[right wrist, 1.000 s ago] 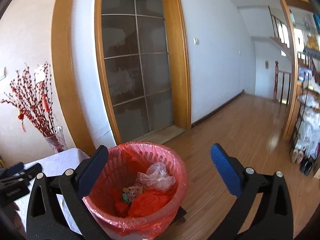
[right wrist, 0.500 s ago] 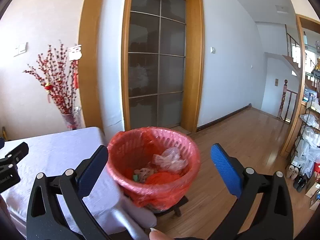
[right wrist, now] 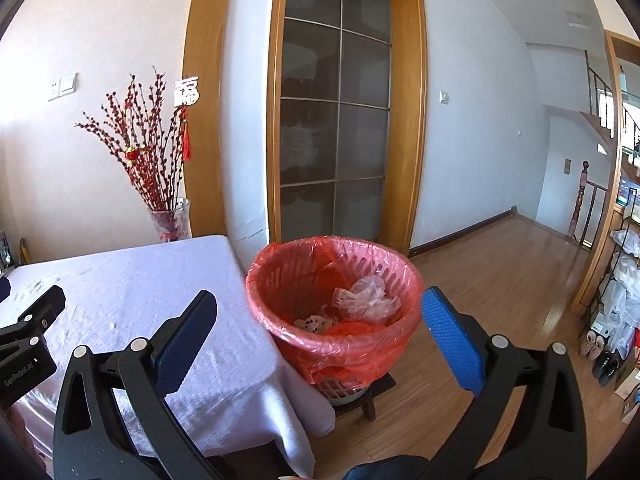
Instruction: Collect trash
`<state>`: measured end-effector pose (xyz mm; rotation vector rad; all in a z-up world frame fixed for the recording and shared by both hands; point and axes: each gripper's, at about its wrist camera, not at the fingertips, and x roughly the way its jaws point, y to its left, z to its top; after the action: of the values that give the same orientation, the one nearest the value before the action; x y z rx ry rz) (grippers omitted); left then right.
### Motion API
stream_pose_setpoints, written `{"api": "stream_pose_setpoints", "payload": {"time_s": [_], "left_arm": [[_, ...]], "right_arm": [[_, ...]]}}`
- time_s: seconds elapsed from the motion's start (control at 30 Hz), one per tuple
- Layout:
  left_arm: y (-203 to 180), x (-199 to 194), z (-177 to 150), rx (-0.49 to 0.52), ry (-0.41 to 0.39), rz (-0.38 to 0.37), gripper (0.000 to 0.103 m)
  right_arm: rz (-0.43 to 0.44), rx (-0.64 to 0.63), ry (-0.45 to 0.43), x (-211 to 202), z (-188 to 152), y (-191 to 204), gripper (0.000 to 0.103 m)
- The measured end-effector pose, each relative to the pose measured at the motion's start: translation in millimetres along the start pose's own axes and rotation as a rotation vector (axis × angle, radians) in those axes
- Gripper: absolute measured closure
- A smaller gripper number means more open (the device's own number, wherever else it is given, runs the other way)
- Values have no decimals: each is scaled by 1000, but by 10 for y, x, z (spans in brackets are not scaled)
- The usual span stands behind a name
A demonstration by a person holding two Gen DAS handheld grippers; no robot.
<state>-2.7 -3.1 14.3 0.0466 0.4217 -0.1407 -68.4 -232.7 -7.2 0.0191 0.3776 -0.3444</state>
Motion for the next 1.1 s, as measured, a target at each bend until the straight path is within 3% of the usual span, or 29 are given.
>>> {"api": "stream_pose_setpoints", "payload": {"time_s": [1.1], "left_arm": [[-27,20,-112,-15,45,12,4]], "right_arm": [[12,10,69,22,-139,-7,2]]}}
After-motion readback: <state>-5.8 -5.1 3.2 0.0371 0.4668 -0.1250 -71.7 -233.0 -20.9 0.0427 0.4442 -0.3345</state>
